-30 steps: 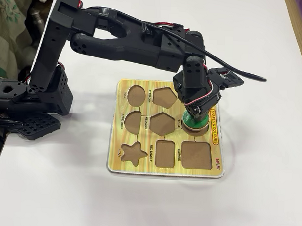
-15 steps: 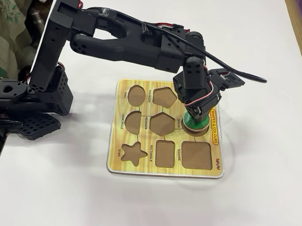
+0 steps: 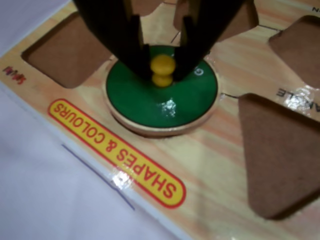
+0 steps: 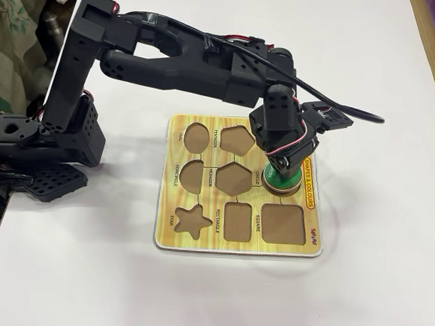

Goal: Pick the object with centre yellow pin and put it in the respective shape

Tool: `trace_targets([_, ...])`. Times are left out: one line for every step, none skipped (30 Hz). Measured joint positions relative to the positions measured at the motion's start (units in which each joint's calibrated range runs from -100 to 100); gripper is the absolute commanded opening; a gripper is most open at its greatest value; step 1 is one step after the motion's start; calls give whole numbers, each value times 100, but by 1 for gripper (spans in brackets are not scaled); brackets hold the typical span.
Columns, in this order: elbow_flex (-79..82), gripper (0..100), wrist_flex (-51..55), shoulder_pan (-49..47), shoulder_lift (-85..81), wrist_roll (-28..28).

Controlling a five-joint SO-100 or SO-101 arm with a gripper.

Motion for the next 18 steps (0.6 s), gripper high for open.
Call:
trace_targets([0,4,0,0,0,0])
trace_targets([0,4,0,0,0,0])
trace_targets([0,4,0,0,0,0])
trace_targets([0,4,0,0,0,0])
trace_targets([0,4,0,0,0,0])
trace_targets([0,4,0,0,0,0])
trace_targets([0,4,0,0,0,0])
trace_targets([0,4,0,0,0,0])
trace_targets([0,4,0,0,0,0])
trace_targets([0,4,0,0,0,0])
trace_targets([0,4,0,0,0,0])
trace_targets([0,4,0,37,0,0])
trace_targets([0,4,0,65,0,0])
trace_targets([0,4,0,103,0,0])
trace_targets([0,4,0,112,0,0])
trace_targets([0,4,0,131,0,0])
trace_targets([0,4,0,140,0,0])
trace_targets([0,4,0,140,0,0])
